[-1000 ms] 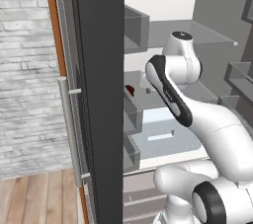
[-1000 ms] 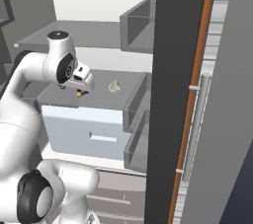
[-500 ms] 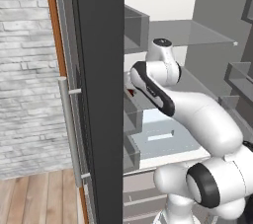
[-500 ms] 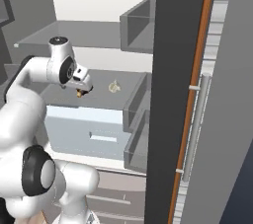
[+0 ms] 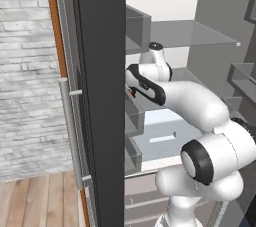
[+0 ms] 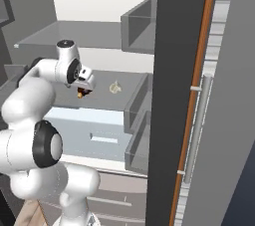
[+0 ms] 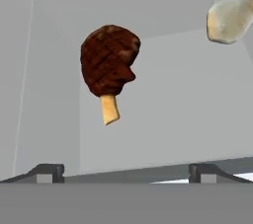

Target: Take the cheese, steak, and garlic from the fridge and place them on the plate on the dining counter to create an appetizer plate.

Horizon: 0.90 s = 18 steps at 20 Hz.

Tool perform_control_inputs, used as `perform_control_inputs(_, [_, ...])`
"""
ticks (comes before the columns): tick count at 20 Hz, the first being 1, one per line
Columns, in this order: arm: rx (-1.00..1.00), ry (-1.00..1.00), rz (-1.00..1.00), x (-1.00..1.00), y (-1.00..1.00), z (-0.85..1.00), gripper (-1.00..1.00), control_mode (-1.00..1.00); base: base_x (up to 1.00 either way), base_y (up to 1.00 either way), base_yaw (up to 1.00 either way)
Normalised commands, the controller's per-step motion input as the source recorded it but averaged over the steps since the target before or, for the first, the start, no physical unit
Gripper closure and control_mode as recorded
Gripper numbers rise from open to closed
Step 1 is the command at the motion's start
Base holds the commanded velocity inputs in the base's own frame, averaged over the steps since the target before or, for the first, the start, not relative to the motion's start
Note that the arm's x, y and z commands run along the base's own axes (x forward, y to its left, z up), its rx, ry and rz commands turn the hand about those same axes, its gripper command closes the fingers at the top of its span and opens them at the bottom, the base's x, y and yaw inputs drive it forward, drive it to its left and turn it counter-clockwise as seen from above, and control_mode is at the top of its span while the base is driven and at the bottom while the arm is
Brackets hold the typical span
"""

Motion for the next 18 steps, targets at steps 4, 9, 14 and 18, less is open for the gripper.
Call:
perform_control_inputs(4, [0.00,0.00,0.00,0.55,0.04,-0.26,-1.00,-1.00,0.00,0.00,0.00])
perform_control_inputs(9, [0.00,0.00,0.00,0.62,0.14,-0.29,-1.00,-1.00,0.00,0.00,0.00])
perform_control_inputs(14, [0.00,0.00,0.00,0.63,0.17,-0.29,-1.00,-1.00,0.00,0.00,0.00])
perform_control_inputs(18, [0.00,0.00,0.00,0.53,0.16,-0.26,-1.00,-1.00,0.00,0.00,0.00])
